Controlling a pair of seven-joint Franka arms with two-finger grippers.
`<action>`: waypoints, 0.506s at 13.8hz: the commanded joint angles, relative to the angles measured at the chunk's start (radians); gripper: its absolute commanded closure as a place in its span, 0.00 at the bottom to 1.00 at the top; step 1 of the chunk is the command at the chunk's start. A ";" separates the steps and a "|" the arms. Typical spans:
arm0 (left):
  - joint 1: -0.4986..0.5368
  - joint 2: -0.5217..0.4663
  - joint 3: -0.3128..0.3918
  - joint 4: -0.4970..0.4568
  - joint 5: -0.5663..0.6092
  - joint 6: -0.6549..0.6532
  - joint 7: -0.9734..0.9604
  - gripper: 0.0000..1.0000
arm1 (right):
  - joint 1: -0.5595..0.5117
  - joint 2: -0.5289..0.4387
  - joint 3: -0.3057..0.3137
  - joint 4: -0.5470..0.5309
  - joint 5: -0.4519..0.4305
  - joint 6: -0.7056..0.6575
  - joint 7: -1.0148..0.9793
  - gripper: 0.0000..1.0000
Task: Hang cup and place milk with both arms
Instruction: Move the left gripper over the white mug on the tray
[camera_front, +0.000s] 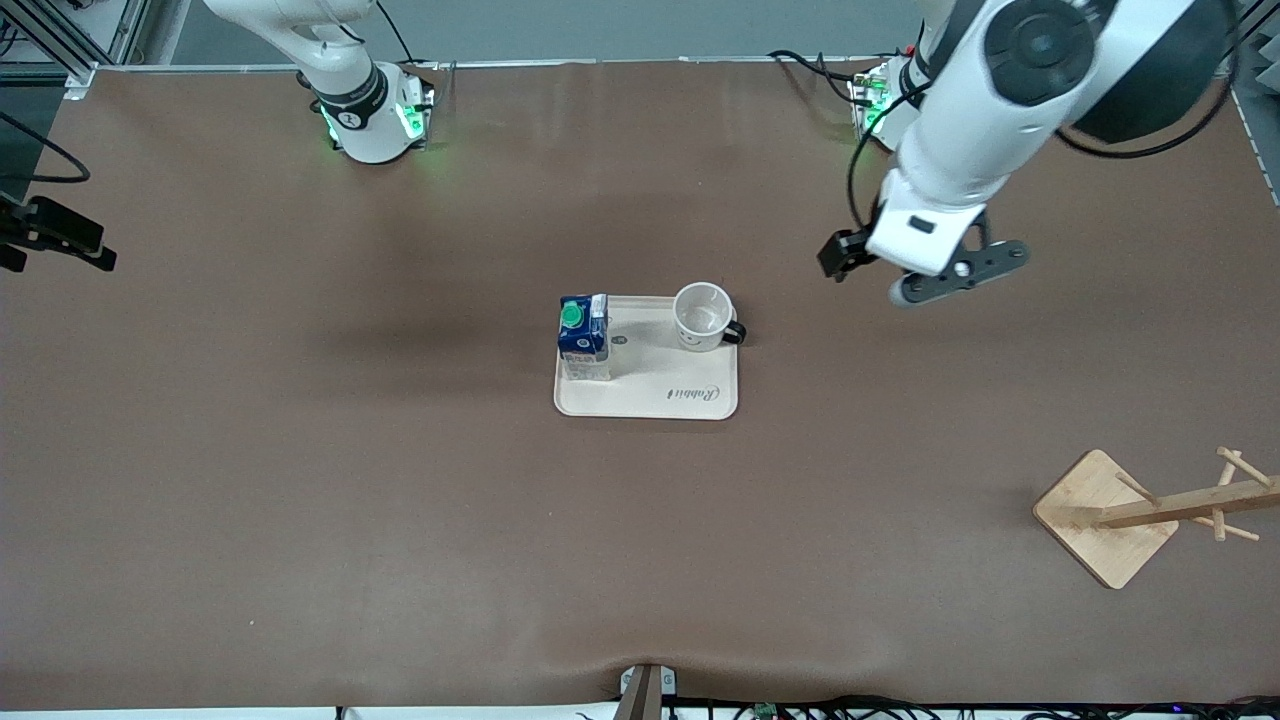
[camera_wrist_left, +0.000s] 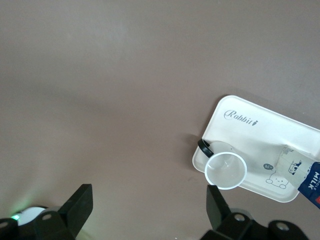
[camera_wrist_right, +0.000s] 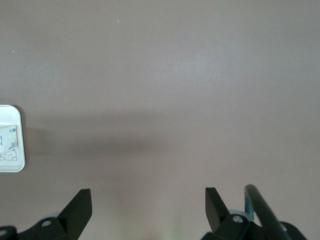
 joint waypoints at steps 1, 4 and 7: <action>0.008 -0.021 -0.057 -0.098 -0.008 0.094 -0.138 0.00 | -0.018 0.021 0.011 0.023 0.007 -0.006 -0.012 0.00; -0.007 0.017 -0.099 -0.155 -0.011 0.179 -0.250 0.00 | -0.014 0.024 0.011 0.018 0.007 -0.020 -0.015 0.00; -0.076 0.063 -0.105 -0.174 -0.004 0.258 -0.441 0.00 | -0.015 0.024 0.011 0.020 0.007 -0.019 -0.017 0.00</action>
